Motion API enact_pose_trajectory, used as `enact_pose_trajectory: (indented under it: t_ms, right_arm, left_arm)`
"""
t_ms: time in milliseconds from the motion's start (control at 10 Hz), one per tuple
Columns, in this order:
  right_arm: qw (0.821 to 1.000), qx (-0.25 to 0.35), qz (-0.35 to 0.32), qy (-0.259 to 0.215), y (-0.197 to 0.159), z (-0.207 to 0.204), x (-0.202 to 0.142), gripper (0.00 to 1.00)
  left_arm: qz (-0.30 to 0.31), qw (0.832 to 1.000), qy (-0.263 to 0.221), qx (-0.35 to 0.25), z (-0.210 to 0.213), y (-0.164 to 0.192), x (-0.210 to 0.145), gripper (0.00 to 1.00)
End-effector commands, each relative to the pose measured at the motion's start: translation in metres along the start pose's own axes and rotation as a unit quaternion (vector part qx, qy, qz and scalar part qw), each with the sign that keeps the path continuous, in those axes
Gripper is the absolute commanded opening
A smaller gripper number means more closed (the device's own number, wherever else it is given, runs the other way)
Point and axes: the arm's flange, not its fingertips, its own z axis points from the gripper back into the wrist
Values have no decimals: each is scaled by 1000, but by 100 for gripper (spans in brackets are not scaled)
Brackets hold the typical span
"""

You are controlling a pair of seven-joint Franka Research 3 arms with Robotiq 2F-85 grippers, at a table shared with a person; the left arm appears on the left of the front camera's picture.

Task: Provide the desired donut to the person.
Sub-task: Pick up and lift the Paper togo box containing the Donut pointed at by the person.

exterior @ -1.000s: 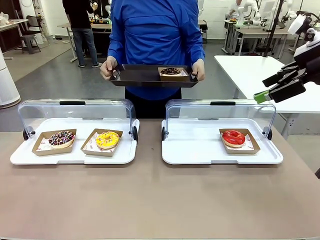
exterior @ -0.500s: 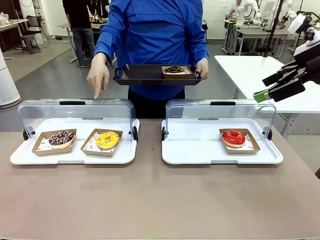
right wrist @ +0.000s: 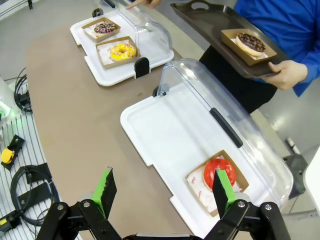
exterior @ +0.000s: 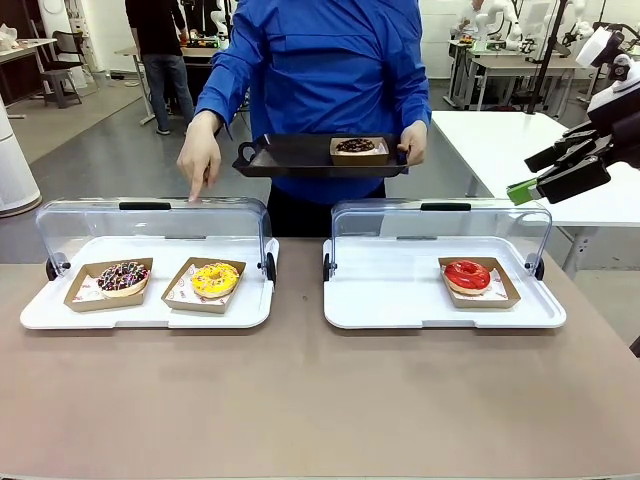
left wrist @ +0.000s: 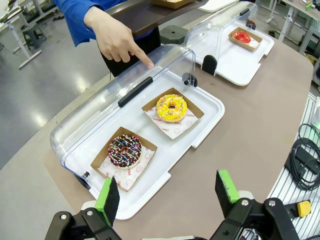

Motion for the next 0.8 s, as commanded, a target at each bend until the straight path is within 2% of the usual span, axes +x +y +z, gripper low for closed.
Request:
enact_pose_trajectory:
  t_ms: [0,700]
  right_arm:
    - [1000,3,2,4,1,0,-1,100]
    - [1000,3,2,4,1,0,-1,100]
  left_arm:
    - [4,1000,-7,1,-3,-1,-1,100]
    - [0,1000,0,0,0,0,0,100]
